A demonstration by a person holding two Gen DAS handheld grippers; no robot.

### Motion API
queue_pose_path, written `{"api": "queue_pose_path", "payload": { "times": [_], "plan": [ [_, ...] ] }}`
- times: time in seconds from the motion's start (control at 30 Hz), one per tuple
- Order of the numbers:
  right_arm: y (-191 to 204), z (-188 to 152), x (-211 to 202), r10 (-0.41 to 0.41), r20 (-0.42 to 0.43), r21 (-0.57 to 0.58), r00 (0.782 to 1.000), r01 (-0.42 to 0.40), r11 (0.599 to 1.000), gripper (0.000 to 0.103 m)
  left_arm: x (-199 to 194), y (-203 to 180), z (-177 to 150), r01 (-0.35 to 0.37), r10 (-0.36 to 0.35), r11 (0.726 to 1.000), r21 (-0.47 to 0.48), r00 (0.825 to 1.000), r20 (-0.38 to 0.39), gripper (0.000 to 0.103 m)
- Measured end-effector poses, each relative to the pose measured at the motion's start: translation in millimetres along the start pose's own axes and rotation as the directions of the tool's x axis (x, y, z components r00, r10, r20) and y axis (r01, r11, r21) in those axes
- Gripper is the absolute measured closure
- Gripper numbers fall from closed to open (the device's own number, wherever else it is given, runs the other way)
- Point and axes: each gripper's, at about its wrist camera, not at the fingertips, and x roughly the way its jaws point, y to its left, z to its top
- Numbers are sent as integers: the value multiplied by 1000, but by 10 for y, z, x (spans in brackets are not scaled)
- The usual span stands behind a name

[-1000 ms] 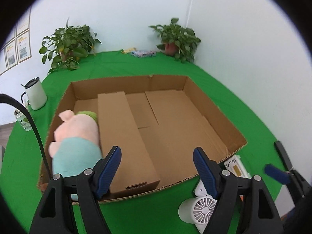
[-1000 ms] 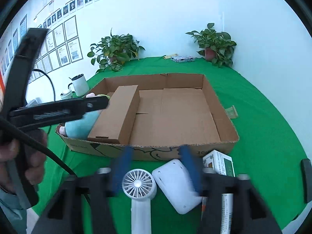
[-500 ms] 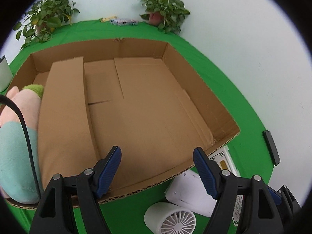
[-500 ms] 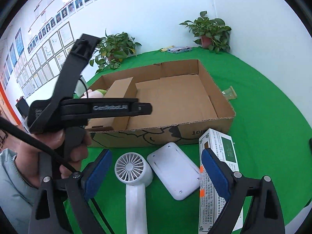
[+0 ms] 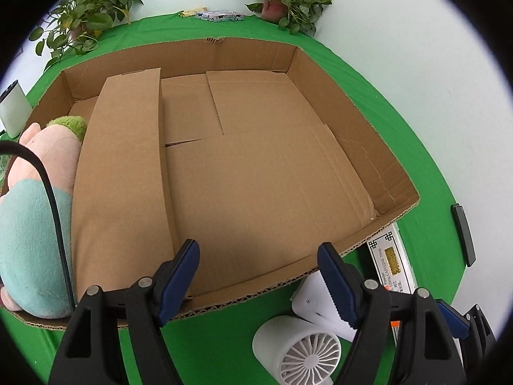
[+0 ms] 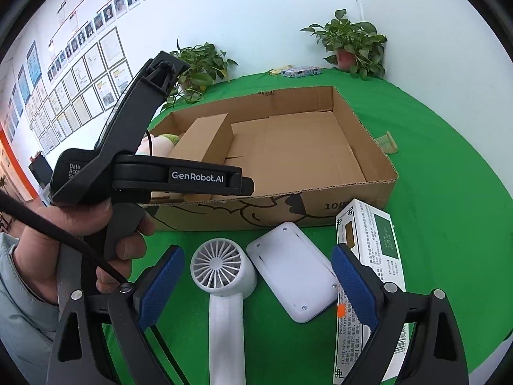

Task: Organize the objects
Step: 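Move both grippers toward the white fan and white rounded device, then close the right gripper on the white fan's handle while the left gripper grasps it too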

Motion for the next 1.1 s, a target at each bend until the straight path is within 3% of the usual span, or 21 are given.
{"api": "queue_pose_path", "payload": {
  "times": [0.17,0.3,0.4,0.53,0.73,0.83,0.9,0.97,1.1],
  "plan": [
    [88,-48,-11,-12,5,-31,1000,12,999,3,-296,2,-44,-20,20,1000,-1,993,113,27],
    [183,-119,-28,6,-6,-71,1000,-6,997,3,-758,-33,-188,-20,11,999,30,966,259,27],
    [326,-263,-46,18,-32,-142,999,-23,990,3,-1056,-25,-358,-42,23,998,52,946,324,24],
    [452,-448,57,-27,-96,-183,995,9,983,3,-1261,134,-556,-41,37,999,6,941,337,24],
    [581,-597,276,-47,-159,-197,986,15,980,7,-1285,453,-846,-21,42,997,-80,962,272,24],
    [602,-665,432,-83,-203,-205,976,41,978,21,-1301,558,-972,3,24,994,-106,968,251,24],
    [601,-705,541,-100,-233,-204,967,52,978,38,-1300,594,-1048,16,12,994,-111,970,244,24],
    [603,-748,617,-103,-263,-202,959,49,978,48,-1287,619,-1114,30,-1,992,-122,972,235,24],
    [658,-796,620,-85,-265,-217,960,26,976,66,-1228,673,-1226,68,-39,987,-144,979,198,25]
  ]
}}
